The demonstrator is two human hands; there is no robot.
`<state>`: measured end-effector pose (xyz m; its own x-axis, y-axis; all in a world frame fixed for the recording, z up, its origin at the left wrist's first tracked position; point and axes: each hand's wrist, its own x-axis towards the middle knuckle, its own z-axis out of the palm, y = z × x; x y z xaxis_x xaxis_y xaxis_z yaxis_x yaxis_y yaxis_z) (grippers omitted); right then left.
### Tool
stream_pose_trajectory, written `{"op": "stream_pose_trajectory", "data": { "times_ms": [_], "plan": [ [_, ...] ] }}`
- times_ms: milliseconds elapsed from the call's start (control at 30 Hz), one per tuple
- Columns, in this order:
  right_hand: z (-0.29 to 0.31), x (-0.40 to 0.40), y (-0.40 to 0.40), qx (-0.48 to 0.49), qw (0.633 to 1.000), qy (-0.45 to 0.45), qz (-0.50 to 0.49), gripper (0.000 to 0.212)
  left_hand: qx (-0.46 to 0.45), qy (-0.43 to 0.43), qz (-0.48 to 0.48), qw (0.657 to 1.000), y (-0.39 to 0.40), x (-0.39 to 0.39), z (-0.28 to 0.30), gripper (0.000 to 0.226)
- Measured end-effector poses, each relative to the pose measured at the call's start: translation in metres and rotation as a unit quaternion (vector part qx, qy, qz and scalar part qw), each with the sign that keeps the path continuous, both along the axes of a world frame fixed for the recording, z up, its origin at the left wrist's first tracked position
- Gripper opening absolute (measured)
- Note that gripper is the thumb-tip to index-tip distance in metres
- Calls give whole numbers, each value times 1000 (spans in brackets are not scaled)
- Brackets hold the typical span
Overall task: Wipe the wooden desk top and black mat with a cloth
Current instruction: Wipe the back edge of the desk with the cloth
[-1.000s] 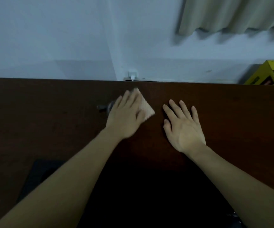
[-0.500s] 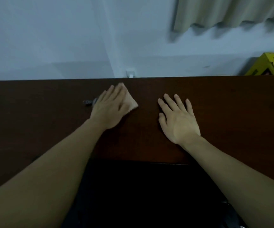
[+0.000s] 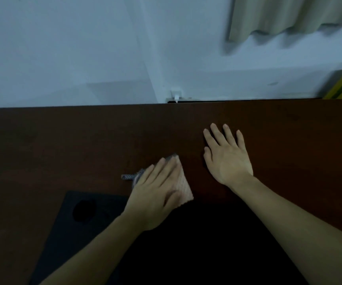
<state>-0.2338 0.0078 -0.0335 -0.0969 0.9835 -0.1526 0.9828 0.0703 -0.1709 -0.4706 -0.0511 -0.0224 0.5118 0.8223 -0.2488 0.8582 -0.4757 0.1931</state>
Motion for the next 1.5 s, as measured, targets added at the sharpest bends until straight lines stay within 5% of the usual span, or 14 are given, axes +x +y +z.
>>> {"op": "stream_pose_trajectory", "data": {
  "times_ms": [133,300,433,733,1133,1500],
  "plan": [
    [2,0,0,-9,1000,-18,2,60,10,15,-15,1000,34,-16,1,66],
    [-2,0,2,1,999,-33,12,60,61,36,220,973,113,-21,-17,65],
    [-4,1,3,3,999,-34,21,60,70,2,283,957,120,-5,-21,63],
    [-3,1,1,-3,999,-28,18,61,4,-1,-54,999,13,-52,0,62],
    [-3,-3,0,6,1000,-25,-2,59,60,39,179,981,167,-58,-17,65],
    [20,-99,28,-12,996,88,-22,59,-2,13,-168,986,71,-115,2,65]
  ]
}}
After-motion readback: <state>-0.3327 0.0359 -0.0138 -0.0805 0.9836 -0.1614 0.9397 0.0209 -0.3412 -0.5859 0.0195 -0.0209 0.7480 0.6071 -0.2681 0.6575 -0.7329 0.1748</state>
